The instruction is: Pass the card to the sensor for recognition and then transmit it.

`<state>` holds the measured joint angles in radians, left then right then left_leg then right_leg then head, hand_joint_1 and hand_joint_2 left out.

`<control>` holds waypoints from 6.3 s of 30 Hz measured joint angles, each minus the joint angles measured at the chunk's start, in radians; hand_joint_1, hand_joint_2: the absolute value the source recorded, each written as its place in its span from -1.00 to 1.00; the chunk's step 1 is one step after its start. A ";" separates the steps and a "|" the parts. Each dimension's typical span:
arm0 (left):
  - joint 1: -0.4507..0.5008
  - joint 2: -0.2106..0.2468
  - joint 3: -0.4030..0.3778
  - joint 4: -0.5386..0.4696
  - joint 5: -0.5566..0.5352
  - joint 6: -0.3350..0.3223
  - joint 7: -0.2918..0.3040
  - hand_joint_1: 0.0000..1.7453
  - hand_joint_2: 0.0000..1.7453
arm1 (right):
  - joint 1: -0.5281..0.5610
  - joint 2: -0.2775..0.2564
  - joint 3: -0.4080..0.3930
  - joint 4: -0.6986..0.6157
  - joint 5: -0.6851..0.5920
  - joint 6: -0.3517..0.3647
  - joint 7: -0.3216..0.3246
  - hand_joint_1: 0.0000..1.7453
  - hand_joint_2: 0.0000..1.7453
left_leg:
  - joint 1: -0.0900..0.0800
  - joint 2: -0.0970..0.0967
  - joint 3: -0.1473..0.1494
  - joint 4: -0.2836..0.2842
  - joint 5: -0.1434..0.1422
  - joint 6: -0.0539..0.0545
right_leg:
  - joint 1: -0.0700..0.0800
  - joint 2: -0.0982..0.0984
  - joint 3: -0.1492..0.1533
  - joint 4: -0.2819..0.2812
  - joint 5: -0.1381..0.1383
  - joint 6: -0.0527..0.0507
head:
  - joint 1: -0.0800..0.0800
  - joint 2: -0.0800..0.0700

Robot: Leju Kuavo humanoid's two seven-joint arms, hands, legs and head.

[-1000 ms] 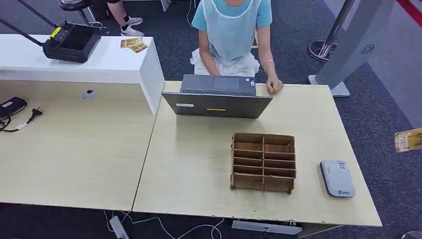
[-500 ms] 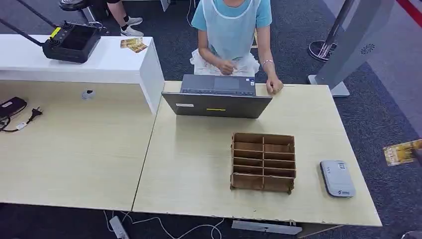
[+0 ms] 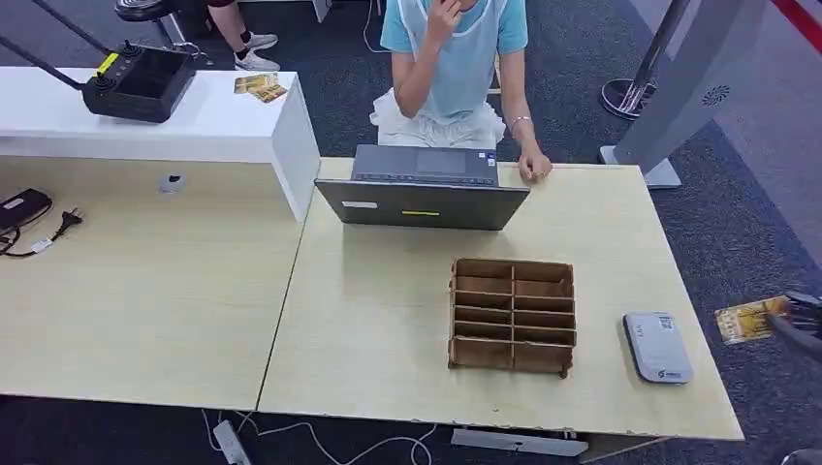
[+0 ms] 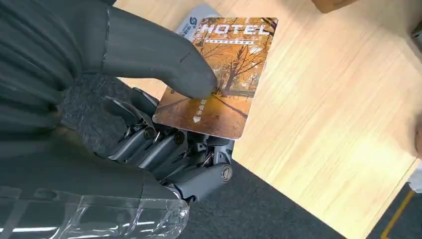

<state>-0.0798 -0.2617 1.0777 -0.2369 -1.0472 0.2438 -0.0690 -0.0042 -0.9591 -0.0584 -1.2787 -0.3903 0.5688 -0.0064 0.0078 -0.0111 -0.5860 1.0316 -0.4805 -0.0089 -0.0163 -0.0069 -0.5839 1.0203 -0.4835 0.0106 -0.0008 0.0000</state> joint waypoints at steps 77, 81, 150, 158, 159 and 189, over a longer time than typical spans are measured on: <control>-0.032 -0.003 0.377 -0.015 0.615 -0.055 0.102 -1.00 -1.00 | -0.376 0.359 0.195 0.374 0.351 -0.052 -0.083 1.00 1.00 | -0.004 0.007 0.004 -0.001 0.000 0.001 | -0.003 0.007 0.003 0.002 0.000 0.002 | 0.000 0.000; -0.032 -0.003 0.377 -0.015 0.620 -0.048 0.102 -1.00 -1.00 | -0.439 0.372 0.250 0.413 0.341 -0.065 -0.080 1.00 1.00 | -0.004 0.007 0.004 -0.001 0.000 0.001 | -0.003 0.008 0.002 0.002 0.000 0.002 | 0.000 0.000; -0.031 0.000 0.375 -0.015 0.668 -0.036 0.107 -1.00 -1.00 | -0.409 0.275 0.311 0.410 0.238 -0.085 -0.071 1.00 1.00 | -0.004 0.005 0.004 -0.001 0.000 0.001 | -0.004 0.005 0.002 0.001 0.000 0.002 | 0.000 0.000; -0.031 0.001 0.375 -0.015 0.667 -0.037 0.107 -1.00 -1.00 | -0.395 0.271 0.296 0.404 0.238 -0.086 -0.068 1.00 1.00 | -0.004 0.006 0.004 -0.001 0.000 0.001 | -0.004 0.005 0.002 0.001 0.000 0.002 | 0.000 0.000; -0.031 0.001 0.375 -0.015 0.667 -0.037 0.107 -1.00 -1.00 | -0.394 0.271 0.295 0.404 0.239 -0.086 -0.068 1.00 1.00 | -0.004 0.006 0.004 -0.001 0.000 0.001 | -0.004 0.005 0.002 0.001 0.000 0.002 | 0.000 0.000; -0.031 0.000 0.375 -0.015 0.664 -0.035 0.106 -1.00 -1.00 | -0.387 0.271 0.292 0.402 0.259 -0.089 -0.066 1.00 1.00 | -0.004 0.006 0.004 -0.001 0.000 0.001 | -0.004 0.005 0.002 0.001 0.000 0.002 | 0.000 0.000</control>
<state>-0.1112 -0.2621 1.4523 -0.2518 -0.3830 0.2087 0.0366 -0.3910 -0.6882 0.2335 -0.8762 -0.1316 0.4799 -0.0729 0.0037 -0.0056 -0.5822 1.0307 -0.4803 -0.0082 -0.0201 -0.0017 -0.5817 1.0218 -0.4833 0.0128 -0.0008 0.0000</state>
